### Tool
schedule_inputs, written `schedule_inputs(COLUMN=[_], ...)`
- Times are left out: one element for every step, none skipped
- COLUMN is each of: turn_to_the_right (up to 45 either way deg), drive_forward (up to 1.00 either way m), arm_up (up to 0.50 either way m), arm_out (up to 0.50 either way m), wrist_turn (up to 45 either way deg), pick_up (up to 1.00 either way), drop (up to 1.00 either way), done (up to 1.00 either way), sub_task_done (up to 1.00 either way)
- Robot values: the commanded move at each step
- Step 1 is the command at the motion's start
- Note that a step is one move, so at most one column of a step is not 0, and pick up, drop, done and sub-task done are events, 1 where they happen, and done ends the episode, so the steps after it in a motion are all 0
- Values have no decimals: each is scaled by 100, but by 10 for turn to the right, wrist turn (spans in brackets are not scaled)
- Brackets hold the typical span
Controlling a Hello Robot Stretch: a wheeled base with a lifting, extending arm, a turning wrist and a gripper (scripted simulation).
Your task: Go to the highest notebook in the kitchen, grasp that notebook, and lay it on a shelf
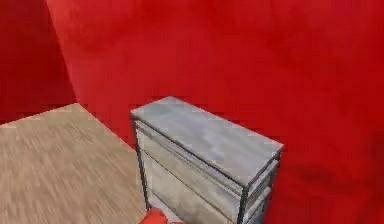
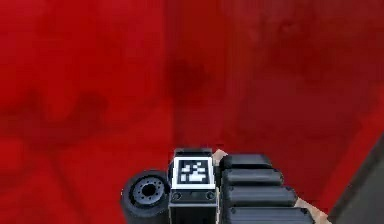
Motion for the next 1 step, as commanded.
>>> schedule_inputs(turn_to_the_right=[-450], drive_forward=[0], arm_up=[0], arm_out=[0], wrist_turn=[0], pick_up=[0], drop=[0], done=[0], sub_task_done=[0])
